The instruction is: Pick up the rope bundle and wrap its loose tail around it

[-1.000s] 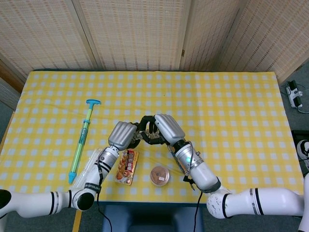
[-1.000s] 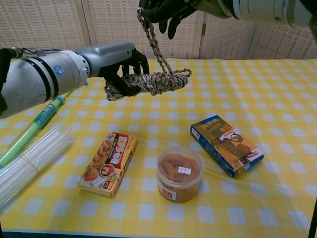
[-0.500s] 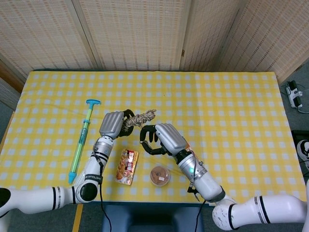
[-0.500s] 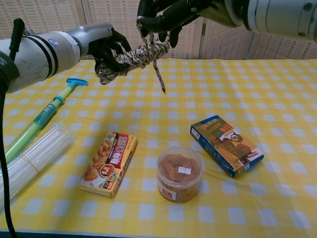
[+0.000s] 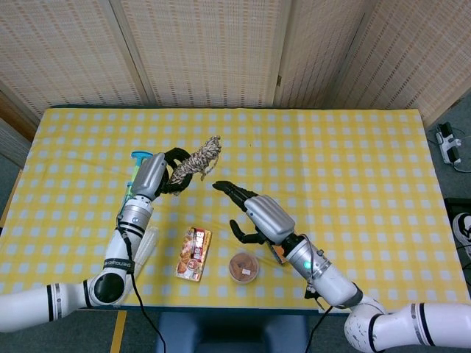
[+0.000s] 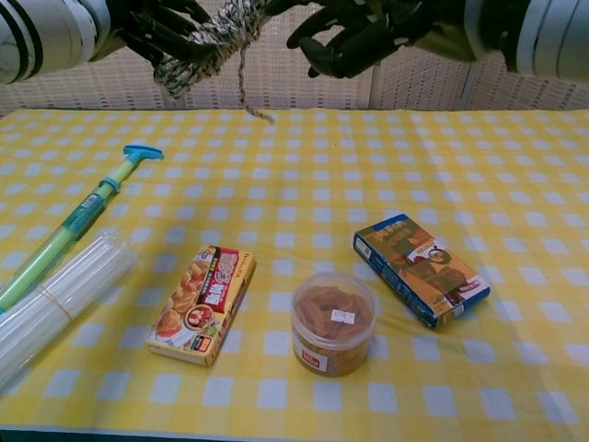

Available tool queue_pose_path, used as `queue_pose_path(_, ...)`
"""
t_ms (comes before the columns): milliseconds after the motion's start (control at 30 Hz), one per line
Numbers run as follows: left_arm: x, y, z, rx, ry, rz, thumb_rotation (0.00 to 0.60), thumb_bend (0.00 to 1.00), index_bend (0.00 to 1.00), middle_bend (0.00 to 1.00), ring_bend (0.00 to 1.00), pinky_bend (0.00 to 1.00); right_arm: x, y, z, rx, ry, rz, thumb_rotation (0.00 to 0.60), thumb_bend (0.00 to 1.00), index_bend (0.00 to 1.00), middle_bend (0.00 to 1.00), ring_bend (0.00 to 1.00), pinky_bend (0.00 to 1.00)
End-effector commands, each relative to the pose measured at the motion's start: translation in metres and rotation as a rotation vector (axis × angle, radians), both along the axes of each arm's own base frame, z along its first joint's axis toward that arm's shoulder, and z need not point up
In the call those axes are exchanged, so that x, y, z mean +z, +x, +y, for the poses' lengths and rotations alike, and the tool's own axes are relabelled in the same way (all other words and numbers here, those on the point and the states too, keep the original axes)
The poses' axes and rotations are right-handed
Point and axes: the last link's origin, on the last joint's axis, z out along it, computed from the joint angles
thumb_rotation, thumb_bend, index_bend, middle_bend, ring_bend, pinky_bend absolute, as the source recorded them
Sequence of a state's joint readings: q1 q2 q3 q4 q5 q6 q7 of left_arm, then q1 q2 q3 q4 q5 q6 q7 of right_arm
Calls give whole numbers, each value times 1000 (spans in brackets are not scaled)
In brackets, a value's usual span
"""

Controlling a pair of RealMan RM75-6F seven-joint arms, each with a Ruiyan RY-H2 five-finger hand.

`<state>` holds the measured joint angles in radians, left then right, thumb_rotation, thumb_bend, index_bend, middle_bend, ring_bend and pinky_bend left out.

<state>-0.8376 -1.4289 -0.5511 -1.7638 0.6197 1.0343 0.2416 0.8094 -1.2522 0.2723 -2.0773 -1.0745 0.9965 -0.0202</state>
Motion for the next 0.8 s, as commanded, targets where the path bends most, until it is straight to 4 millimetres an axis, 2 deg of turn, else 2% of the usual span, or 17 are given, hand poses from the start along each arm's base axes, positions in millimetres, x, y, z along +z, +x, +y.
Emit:
queue_pose_path(33, 10, -6, 0, 2, 3, -40, 600, 562, 657, 631, 637, 713, 11, -18, 4, -4, -48, 37, 600, 640, 0, 66, 133, 216)
queue_pose_path(167, 19, -14, -2, -4, 13, -50, 600, 562, 658, 631, 637, 713, 26, -49, 12, -8, -152, 116, 600, 637, 0, 70, 135, 215)
queue_pose_path(267, 23, -19, -5, -13, 17, -55, 600, 562, 658, 632, 636, 713, 36, -74, 20, -30, -214, 167, 600, 637, 0, 97, 172, 216)
queue_pose_path(533, 32, -31, -14, -43, 20, -78, 600, 562, 658, 631, 636, 713, 65, -147, 51, -94, -422, 353, 600, 637, 14, 145, 199, 219)
queue_pose_path(667, 34, -37, -18, -59, 32, -69, 600, 562, 657, 631, 636, 713, 76, -185, 69, -142, -475, 429, 600, 636, 14, 97, 143, 204)
queue_pose_path(800, 33, -42, -22, -69, 34, -61, 600, 562, 658, 631, 636, 713, 84, -216, 90, -192, -500, 496, 600, 637, 0, 14, 70, 98)
